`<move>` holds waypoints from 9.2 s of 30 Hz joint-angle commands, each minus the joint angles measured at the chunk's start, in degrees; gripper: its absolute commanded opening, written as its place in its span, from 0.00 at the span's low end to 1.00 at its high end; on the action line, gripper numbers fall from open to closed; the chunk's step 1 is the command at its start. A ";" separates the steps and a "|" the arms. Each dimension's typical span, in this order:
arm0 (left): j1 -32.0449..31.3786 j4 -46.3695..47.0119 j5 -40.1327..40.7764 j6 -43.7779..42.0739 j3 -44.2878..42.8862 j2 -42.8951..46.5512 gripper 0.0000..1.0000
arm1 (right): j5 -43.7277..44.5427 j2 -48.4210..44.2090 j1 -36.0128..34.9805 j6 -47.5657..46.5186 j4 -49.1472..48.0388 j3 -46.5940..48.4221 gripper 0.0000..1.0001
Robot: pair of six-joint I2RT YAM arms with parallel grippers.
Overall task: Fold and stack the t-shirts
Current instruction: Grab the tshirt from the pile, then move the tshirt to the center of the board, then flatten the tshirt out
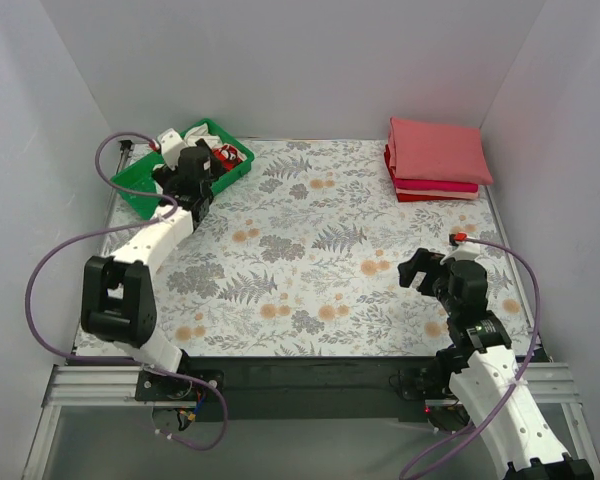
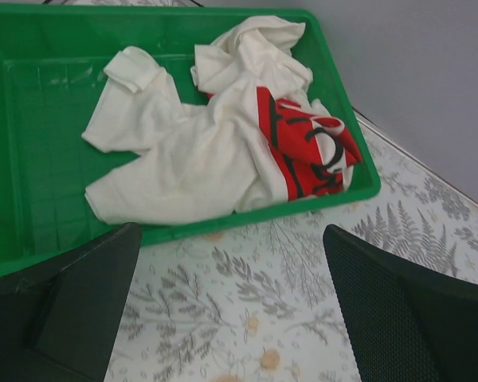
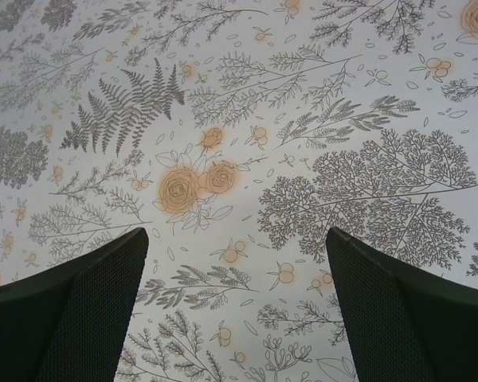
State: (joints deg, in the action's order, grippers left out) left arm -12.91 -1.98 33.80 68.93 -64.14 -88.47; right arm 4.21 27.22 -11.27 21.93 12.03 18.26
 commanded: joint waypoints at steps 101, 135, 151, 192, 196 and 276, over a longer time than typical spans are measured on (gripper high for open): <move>-23.05 -12.61 -10.95 -4.07 -13.82 -8.30 0.09 | -2.45 -0.95 0.02 -3.65 -5.53 -4.02 0.98; -31.48 -3.65 -35.28 18.70 24.50 7.26 0.69 | 7.13 1.25 0.11 -0.67 -1.75 -2.62 0.98; -32.53 -4.17 -27.65 20.63 25.19 5.21 0.00 | 13.99 6.15 0.19 3.64 2.38 2.30 0.98; -32.71 -12.25 -22.03 22.92 26.54 17.44 0.00 | -2.10 43.20 0.11 0.39 -6.76 16.89 0.01; -32.71 -18.13 -13.09 21.61 19.07 20.34 0.00 | 1.94 29.25 0.11 -1.19 -4.48 19.08 0.01; -12.40 -18.05 -47.17 13.51 23.44 30.27 0.72 | 18.82 10.21 0.19 -10.68 11.35 23.31 0.98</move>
State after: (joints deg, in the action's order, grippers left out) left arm -24.49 -18.83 -16.23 76.73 -42.94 -62.30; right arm 19.59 37.12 -11.27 9.67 23.88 40.69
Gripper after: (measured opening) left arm 0.718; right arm 0.904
